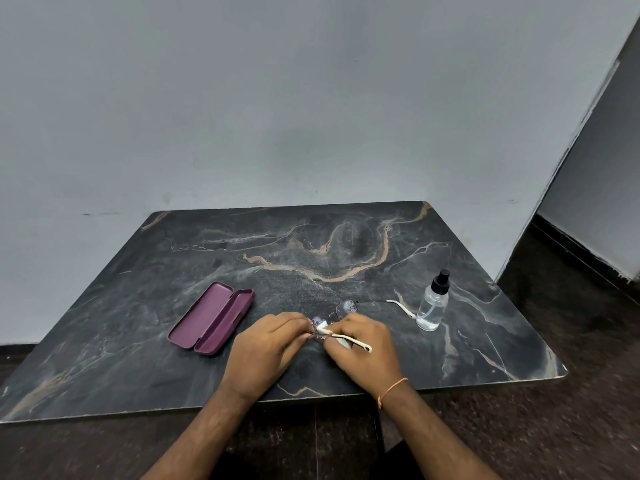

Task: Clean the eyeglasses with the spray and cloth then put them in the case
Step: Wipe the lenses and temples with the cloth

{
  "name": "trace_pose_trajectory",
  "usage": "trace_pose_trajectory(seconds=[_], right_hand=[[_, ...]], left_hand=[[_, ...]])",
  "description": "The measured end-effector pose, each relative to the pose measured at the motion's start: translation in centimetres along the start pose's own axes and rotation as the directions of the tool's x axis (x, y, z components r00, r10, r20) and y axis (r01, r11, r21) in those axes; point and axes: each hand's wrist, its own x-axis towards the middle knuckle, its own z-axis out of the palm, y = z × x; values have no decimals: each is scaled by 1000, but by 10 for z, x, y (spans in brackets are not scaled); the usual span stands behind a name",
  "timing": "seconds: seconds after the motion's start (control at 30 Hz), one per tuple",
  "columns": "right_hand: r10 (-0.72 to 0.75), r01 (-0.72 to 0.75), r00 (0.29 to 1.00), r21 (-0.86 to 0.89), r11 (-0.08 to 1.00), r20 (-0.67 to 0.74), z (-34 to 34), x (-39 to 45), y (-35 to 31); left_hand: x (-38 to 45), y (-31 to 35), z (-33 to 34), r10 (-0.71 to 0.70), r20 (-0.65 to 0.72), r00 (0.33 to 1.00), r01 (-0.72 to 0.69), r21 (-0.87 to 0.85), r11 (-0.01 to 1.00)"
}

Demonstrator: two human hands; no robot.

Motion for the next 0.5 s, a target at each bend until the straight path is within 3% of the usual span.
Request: trace_pose_trajectory(seconds=[0.1, 0.27, 0.4, 0.5], right_hand=[[14, -13, 999, 33, 999, -29, -1, 0, -1], [-17, 17, 999, 2, 1000, 45, -1, -2, -3], [24, -23, 999, 35, 999, -33, -2, -2, -2], [-10, 10, 1000, 31, 999, -5, -2, -1, -4]], left_hand=[[1, 0, 0, -10, -6, 1000, 10, -1, 1000], [-1, -1, 0, -31, 10, 999, 31, 0, 1000], [-1, -1, 0, -39, 7, 999, 39, -1, 999], [0, 0, -1, -49, 3, 999, 49, 3, 999]])
